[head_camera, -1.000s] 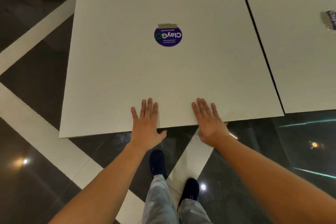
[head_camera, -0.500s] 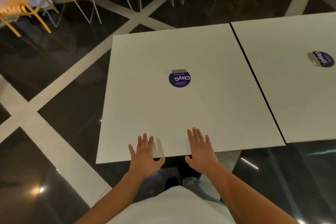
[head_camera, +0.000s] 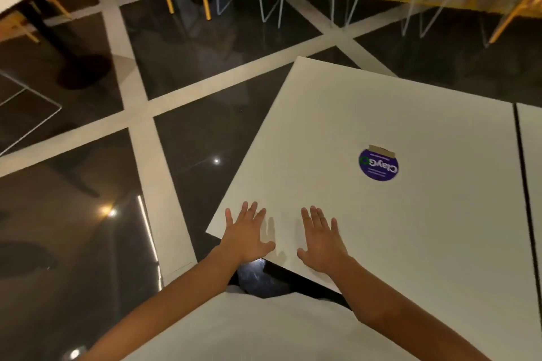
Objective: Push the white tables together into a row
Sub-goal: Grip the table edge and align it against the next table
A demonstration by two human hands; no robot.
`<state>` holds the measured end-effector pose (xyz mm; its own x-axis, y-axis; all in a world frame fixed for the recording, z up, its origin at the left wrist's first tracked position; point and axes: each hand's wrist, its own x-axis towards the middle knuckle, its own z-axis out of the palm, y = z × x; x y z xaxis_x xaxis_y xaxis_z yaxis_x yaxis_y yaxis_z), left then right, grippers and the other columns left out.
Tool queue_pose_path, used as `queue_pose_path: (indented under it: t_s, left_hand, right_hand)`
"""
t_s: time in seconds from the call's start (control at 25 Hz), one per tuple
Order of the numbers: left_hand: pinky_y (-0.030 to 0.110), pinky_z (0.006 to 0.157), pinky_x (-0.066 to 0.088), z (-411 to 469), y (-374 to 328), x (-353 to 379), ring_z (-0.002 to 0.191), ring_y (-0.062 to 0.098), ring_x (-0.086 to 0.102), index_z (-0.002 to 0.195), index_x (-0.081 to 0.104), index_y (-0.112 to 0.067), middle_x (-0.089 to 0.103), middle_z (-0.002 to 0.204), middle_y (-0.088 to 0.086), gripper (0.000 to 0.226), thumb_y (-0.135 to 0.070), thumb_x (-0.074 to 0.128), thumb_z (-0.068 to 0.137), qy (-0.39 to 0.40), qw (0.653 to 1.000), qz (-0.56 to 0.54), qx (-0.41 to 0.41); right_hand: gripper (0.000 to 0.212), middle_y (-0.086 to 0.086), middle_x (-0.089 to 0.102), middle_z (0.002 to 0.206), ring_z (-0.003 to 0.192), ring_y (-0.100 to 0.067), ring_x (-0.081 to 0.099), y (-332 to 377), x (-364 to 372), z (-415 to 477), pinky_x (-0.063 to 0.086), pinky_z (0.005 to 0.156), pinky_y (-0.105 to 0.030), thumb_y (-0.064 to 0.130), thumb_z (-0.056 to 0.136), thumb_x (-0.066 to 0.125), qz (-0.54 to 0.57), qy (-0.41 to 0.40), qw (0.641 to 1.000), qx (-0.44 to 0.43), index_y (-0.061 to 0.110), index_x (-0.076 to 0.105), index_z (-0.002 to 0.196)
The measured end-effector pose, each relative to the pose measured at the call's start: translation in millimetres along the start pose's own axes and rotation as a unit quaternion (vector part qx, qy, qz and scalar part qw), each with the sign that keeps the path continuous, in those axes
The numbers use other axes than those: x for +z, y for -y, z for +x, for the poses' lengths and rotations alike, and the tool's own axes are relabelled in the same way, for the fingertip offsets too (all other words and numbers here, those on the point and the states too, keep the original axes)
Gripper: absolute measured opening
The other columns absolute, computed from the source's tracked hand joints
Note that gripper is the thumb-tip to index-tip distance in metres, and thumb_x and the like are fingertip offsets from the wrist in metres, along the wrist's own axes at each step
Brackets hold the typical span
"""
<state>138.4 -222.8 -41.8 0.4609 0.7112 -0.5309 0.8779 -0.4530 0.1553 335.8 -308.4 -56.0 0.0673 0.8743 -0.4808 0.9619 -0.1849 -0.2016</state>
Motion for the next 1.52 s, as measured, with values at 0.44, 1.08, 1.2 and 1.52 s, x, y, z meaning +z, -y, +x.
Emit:
queue_pose_path:
  t_s: [0.44,1.08,1.2,1.52]
  left_hand:
    - [0.063,0.116,-0.012,69,235,-77,0.151,0.027,-0.012,0.157,0.008,-0.022,-0.004,0.166,0.006,0.091,-0.059,0.049,0.085,0.025,0.998,0.009,0.054]
    - [0.062,0.117,-0.010,223,329,-215,0.151,0.026,-0.013,0.158,0.007,-0.021,-0.003,0.166,0.007,0.090,-0.052,0.054,0.087,0.064,0.975,0.094,0.192]
    - [0.063,0.117,-0.009,282,324,-254,0.151,0.026,-0.013,0.158,0.006,-0.021,-0.004,0.166,0.007,0.090,-0.052,0.053,0.088,0.060,0.970,0.114,0.208]
    - [0.061,0.117,-0.010,462,268,-372,0.151,0.026,-0.013,0.158,0.007,-0.021,-0.003,0.166,0.007,0.090,-0.055,0.053,0.088,0.044,0.951,0.159,0.263]
  right_hand:
    - [0.091,-0.010,-0.010,0.165,0.152,-0.028,-0.008,186,-13,155,0.001,0.120,-0.052,0.051,0.096,0.050,0.050,-0.022,0.995,0.081,0.020,-0.011,0.156]
    - [0.091,-0.010,-0.003,0.166,0.152,-0.029,-0.006,256,-100,308,0.006,0.121,-0.053,0.047,0.095,0.055,0.099,-0.039,0.972,0.210,0.019,-0.006,0.157]
    - [0.093,-0.010,-0.001,0.166,0.152,-0.029,-0.006,236,-132,358,0.008,0.121,-0.055,0.046,0.094,0.058,0.115,-0.056,0.967,0.222,0.019,-0.004,0.157]
    - [0.092,-0.012,-0.003,0.166,0.151,-0.030,-0.006,145,-234,473,0.006,0.121,-0.055,0.044,0.095,0.056,0.150,-0.068,0.949,0.268,0.017,-0.006,0.157]
